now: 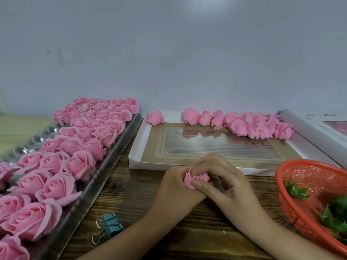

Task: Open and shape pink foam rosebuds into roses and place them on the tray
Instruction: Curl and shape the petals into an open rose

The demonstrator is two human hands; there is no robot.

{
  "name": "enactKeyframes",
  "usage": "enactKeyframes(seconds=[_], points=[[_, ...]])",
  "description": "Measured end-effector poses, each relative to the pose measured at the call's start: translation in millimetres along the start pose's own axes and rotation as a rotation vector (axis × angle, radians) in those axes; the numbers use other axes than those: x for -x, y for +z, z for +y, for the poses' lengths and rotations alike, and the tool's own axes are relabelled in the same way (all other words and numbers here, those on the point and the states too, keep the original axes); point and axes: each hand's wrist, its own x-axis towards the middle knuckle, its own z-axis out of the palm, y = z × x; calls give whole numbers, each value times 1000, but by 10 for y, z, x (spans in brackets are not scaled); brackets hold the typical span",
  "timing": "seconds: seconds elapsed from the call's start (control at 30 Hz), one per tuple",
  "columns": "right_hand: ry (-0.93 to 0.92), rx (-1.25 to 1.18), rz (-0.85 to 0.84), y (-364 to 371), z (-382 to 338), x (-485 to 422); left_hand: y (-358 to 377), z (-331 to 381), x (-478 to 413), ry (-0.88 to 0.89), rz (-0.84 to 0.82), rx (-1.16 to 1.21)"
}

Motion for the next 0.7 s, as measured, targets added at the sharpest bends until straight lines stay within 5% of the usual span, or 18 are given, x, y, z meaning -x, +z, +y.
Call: enactKeyframes(seconds=[0.3,0.7], points=[[49,60,37,13,-24,11,41,-31,26,83,87,-132],[29,-41,27,-4,24,-2,13,5,12,106,0,21]])
